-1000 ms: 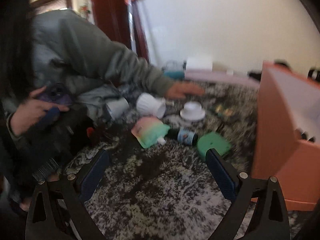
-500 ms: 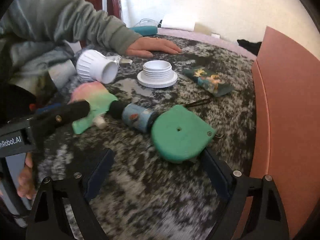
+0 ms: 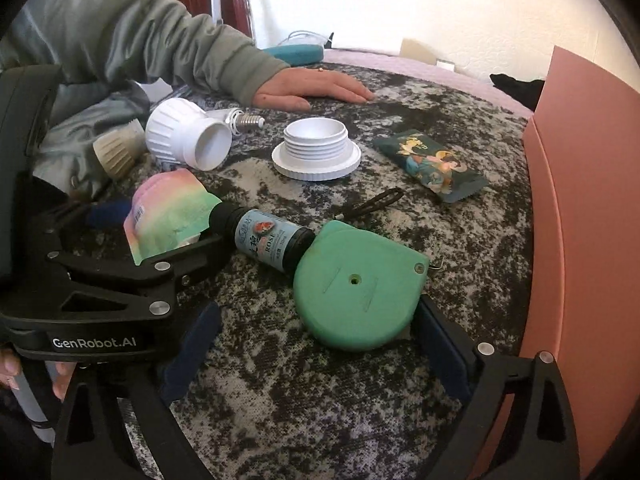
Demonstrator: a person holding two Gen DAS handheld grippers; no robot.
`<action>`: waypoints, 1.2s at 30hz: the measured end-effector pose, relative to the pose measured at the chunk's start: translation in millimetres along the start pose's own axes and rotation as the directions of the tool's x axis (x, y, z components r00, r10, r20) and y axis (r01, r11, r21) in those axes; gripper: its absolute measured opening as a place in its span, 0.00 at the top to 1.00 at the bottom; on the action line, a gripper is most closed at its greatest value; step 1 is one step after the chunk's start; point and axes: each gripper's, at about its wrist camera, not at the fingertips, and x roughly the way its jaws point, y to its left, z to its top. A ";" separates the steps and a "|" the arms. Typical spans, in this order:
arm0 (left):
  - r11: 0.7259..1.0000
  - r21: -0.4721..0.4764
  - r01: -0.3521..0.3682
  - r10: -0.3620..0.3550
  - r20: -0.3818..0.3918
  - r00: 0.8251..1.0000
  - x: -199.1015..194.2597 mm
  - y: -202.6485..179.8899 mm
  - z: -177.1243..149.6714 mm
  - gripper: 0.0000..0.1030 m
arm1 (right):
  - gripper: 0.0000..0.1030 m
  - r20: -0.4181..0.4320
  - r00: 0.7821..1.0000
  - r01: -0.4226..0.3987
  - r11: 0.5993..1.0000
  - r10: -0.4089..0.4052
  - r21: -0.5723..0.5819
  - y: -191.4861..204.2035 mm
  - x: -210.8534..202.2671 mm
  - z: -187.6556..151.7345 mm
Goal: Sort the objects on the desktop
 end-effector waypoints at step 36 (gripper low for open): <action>0.963 -0.057 0.263 -0.209 0.459 0.864 -146.3 15.7 23.3 0.11 | 0.43 0.390 0.912 0.089 0.989 -0.128 0.115 4.3 -149.3 10.9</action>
